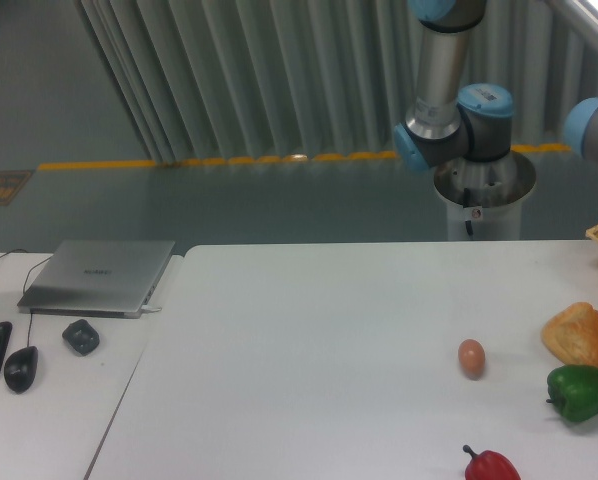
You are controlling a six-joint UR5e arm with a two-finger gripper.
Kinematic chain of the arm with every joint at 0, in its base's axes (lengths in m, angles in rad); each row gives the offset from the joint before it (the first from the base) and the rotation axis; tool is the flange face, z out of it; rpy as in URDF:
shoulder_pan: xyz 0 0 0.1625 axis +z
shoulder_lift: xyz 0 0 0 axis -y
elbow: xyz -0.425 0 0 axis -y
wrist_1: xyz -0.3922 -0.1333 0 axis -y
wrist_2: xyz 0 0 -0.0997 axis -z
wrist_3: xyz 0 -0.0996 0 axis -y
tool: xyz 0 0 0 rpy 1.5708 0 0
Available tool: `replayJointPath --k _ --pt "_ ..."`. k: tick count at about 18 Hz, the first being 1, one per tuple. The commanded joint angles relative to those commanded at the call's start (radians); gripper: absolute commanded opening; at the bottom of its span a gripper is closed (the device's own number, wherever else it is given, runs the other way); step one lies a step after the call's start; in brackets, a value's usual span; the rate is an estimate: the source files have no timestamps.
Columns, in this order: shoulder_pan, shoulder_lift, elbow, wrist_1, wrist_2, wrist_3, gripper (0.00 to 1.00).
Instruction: Place the yellow pepper on the table
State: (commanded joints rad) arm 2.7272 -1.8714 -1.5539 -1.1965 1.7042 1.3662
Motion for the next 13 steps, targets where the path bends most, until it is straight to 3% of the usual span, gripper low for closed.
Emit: replayJointPath --k 3,10,13 --pt "0.046 0.0 0.0 -0.003 0.006 0.157 1.0" --pt "0.132 -0.002 -0.002 0.0 0.012 0.347 1.0" --pt "0.205 0.006 0.003 0.0 0.034 0.299 1.0"
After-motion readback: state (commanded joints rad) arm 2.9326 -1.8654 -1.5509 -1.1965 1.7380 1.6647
